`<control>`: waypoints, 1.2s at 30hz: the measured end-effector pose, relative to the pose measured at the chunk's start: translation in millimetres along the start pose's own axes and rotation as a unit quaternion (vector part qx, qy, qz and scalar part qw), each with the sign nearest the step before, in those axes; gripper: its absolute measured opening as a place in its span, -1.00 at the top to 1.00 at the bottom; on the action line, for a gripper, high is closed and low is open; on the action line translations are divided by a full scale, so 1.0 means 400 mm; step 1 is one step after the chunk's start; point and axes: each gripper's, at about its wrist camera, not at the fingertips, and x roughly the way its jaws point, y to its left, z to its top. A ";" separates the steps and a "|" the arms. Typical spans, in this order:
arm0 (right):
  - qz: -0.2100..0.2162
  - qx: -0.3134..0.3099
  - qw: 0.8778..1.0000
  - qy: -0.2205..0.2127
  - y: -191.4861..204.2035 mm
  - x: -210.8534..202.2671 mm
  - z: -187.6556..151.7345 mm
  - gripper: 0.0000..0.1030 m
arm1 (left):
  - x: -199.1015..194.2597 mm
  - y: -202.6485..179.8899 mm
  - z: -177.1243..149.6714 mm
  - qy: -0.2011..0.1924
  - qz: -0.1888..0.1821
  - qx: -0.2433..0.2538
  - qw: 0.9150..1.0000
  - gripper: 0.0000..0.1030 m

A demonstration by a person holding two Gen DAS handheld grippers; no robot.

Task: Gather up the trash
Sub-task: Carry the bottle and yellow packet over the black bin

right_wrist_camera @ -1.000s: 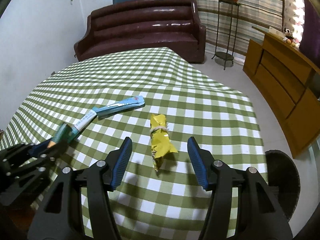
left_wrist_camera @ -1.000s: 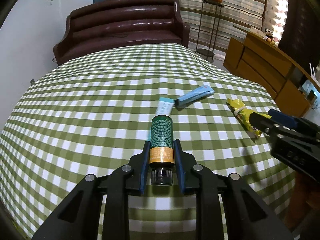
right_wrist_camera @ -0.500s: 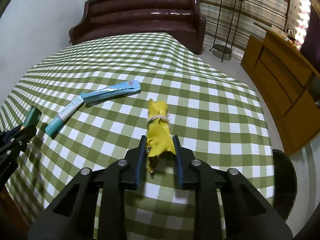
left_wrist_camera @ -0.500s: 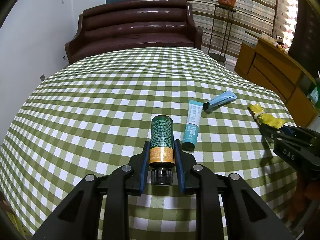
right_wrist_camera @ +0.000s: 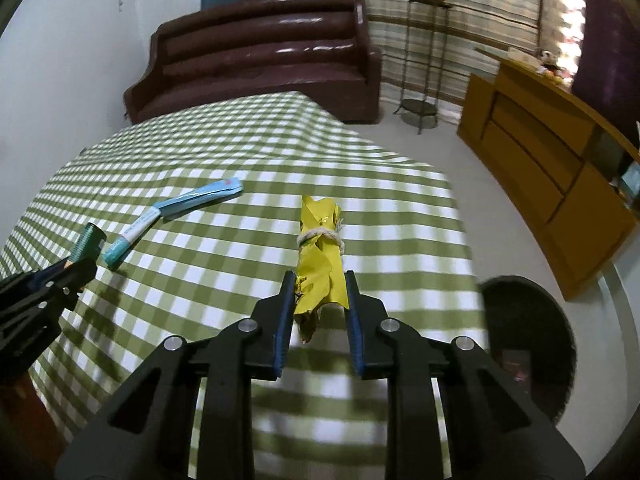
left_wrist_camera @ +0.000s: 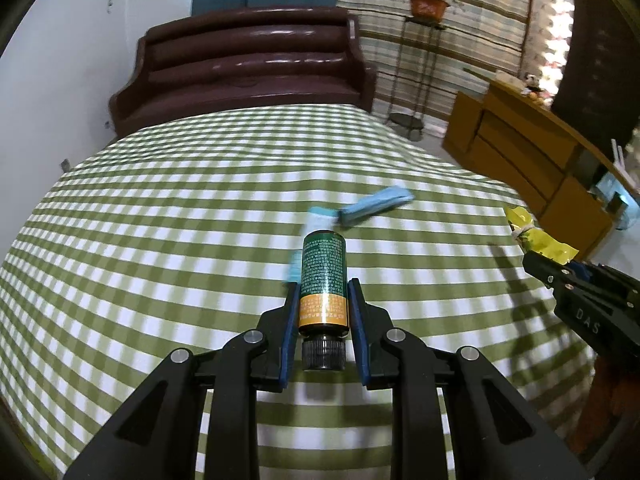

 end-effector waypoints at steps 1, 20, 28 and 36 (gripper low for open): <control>-0.004 0.005 1.000 -0.003 -0.017 -0.011 -0.003 0.55 | -0.002 -0.020 0.001 -0.001 -0.007 0.004 1.000 0.52; -0.116 0.106 0.987 -0.034 -0.365 -0.168 -0.129 0.55 | -0.020 -0.408 -0.016 -0.022 -0.114 0.102 0.988 0.52; -0.132 0.126 0.982 -0.039 -0.442 -0.181 -0.157 0.55 | 0.001 -0.538 -0.028 -0.022 -0.131 0.141 0.981 0.52; -0.133 0.139 0.981 -0.039 -0.475 -0.176 -0.167 0.54 | 0.035 -0.623 -0.038 -0.015 -0.138 0.167 0.976 0.52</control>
